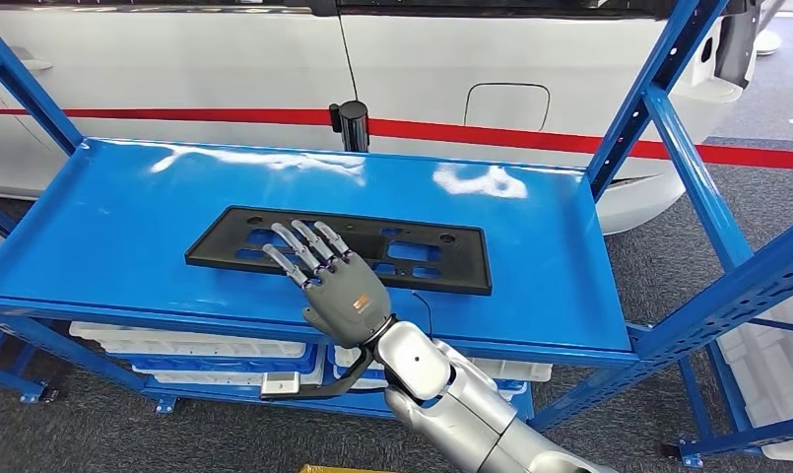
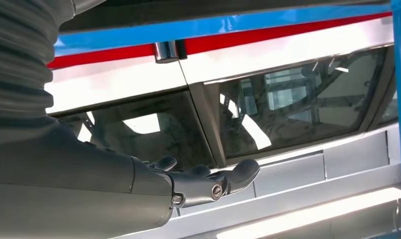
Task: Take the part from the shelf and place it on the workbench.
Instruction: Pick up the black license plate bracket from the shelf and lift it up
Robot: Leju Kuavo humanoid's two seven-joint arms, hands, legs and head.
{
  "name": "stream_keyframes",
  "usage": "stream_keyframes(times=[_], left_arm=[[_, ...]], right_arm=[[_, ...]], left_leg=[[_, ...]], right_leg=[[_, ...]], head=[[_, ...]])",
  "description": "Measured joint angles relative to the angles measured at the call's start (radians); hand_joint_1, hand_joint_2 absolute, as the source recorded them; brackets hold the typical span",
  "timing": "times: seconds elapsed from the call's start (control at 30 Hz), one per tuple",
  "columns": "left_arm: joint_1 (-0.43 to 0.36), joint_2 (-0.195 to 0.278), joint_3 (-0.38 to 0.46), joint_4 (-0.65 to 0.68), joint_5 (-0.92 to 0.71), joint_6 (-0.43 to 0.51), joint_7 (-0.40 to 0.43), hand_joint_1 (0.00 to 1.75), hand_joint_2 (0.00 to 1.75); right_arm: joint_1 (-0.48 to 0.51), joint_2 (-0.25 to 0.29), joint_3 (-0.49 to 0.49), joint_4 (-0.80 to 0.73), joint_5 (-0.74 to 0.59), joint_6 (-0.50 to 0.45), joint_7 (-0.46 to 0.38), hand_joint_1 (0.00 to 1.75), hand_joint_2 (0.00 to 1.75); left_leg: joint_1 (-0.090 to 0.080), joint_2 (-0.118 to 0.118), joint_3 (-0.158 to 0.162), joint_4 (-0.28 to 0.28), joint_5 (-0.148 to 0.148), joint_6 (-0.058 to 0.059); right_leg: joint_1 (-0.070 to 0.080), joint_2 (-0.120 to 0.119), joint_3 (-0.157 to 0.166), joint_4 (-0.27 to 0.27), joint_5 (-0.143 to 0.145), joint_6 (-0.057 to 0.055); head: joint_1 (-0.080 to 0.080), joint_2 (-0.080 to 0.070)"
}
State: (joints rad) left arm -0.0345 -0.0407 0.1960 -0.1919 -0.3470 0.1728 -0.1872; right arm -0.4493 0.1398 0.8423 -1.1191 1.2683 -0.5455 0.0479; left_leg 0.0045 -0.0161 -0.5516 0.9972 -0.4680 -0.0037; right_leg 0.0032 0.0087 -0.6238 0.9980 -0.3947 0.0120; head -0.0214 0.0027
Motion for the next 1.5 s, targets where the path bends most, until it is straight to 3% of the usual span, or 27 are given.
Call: stream_keyframes(times=[0.23, 0.47, 0.93, 1.33, 1.5], left_arm=[[-0.002, -0.002, 0.001, 0.0, -0.025, -0.006, 0.002, 0.0, 0.0], [-0.008, -0.003, 0.001, 0.0, -0.046, -0.012, 0.01, 0.0, 0.0], [-0.027, -0.007, -0.002, -0.001, -0.091, -0.024, 0.029, 0.0, 0.0], [-0.032, -0.009, -0.004, -0.001, -0.109, -0.026, 0.031, 0.0, 0.0], [-0.039, -0.009, -0.004, -0.001, -0.121, -0.028, 0.039, 0.0, 0.0]], right_arm=[[-0.009, 0.018, 0.006, 0.089, -0.043, 0.021, 0.018, 0.0, 1.75], [-0.048, 0.05, -0.007, 0.237, -0.076, -0.029, 0.02, 0.0, 1.75], [-0.123, 0.081, -0.078, 0.408, 0.01, -0.14, 0.076, 0.0, 1.75], [-0.125, 0.085, -0.169, 0.426, 0.093, -0.142, 0.088, 0.0, 1.75], [-0.163, 0.091, -0.183, 0.503, 0.158, -0.074, 0.176, 0.0, 1.75]], left_leg=[[0.0, 0.0, 0.0, 0.0, 0.0, 0.0], [0.0, 0.0, 0.0, 0.0, 0.0, 0.0], [0.0, 0.0, 0.0, 0.0, 0.0, 0.0], [0.0, 0.0, 0.0, 0.0, 0.0, 0.0], [0.0, 0.0, 0.001, 0.0, 0.0, 0.0]], right_leg=[[0.0, 0.0, 0.0, 0.0, 0.0, 0.0], [0.0, 0.0, 0.0, 0.0, 0.0, 0.0], [0.0, 0.0, 0.0, 0.0, 0.0, 0.0], [0.0, 0.0, 0.0, 0.0, 0.0, 0.0], [0.0, 0.0, 0.001, 0.0, 0.0, 0.0]], head=[[0.0, 0.0], [0.0, 0.0], [0.0, 0.0], [0.0, 0.0], [0.0, 0.0]])
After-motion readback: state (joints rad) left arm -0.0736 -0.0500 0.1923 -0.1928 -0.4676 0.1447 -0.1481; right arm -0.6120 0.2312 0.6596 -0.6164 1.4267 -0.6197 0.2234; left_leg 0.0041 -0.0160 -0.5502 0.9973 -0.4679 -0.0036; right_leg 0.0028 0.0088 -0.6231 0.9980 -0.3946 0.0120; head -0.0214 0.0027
